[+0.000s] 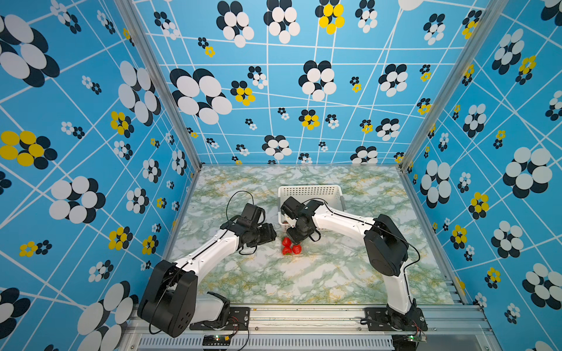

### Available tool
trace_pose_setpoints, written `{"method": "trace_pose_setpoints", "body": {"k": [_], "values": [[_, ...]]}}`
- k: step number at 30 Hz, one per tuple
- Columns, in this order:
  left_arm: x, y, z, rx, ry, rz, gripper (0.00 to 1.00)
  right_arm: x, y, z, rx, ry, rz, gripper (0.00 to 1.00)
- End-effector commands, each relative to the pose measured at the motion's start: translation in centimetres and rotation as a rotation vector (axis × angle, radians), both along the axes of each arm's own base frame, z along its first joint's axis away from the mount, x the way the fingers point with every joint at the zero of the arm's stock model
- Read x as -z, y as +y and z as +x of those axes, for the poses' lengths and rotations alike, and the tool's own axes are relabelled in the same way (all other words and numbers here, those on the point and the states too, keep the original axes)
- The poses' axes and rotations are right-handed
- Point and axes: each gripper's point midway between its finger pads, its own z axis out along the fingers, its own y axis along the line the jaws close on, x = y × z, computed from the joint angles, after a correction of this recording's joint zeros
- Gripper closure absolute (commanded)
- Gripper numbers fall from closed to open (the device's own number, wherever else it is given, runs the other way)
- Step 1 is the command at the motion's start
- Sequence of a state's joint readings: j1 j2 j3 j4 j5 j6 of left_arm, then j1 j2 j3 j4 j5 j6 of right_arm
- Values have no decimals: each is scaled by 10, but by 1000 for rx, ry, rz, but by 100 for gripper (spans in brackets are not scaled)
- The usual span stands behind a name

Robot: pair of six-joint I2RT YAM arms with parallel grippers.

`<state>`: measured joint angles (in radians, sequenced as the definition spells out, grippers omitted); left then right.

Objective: Pack strawberries into containers
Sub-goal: Place the strawberry in the packing box, then close the packing box at the center of the board.

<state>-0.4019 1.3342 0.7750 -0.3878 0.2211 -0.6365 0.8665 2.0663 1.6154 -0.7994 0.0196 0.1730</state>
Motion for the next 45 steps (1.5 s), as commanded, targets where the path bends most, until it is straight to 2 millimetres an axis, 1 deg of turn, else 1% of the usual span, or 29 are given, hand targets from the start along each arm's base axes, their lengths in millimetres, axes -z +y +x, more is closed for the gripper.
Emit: {"method": "trace_pose_setpoints", "body": {"k": [1, 3, 5, 9, 13, 16, 20, 24, 27, 30, 35, 40, 42, 45], "values": [[7, -3, -5, 11, 19, -4, 33, 9, -4, -3, 10, 17, -25, 46], [6, -3, -6, 12, 17, -5, 33, 5, -4, -2, 15, 8, -20, 46], [7, -3, -7, 11, 21, -4, 33, 9, -11, -7, 19, 15, -37, 46], [8, -1, -10, 11, 27, 1, 33, -8, -16, -5, 29, -18, -28, 46], [8, 2, -15, 8, 28, 7, 33, -27, -20, -10, 43, -36, 9, 46], [8, 4, -17, 5, 29, 14, 33, -38, -20, -14, 50, -47, 51, 46], [10, 0, -17, 13, 31, 12, 34, -50, -21, -14, 63, -64, 70, 46], [9, -7, -14, 26, 21, 8, 34, -58, -34, -18, 138, -60, 68, 46], [9, -11, -12, 40, 21, 11, 34, -60, -42, -32, 235, -17, 136, 46], [11, -17, -10, 52, 23, 5, 34, -60, -55, -45, 336, 12, 199, 45], [16, -27, -6, 83, 26, 6, 34, -40, -86, -60, 458, 40, 208, 44], [16, -32, -1, 93, 17, 4, 35, -27, -107, -63, 543, 64, 237, 44], [15, -34, 1, 97, 15, 5, 35, -22, -118, -62, 577, 70, 236, 44], [18, -36, 4, 99, 17, 7, 35, -14, -130, -59, 611, 85, 254, 43]]}}
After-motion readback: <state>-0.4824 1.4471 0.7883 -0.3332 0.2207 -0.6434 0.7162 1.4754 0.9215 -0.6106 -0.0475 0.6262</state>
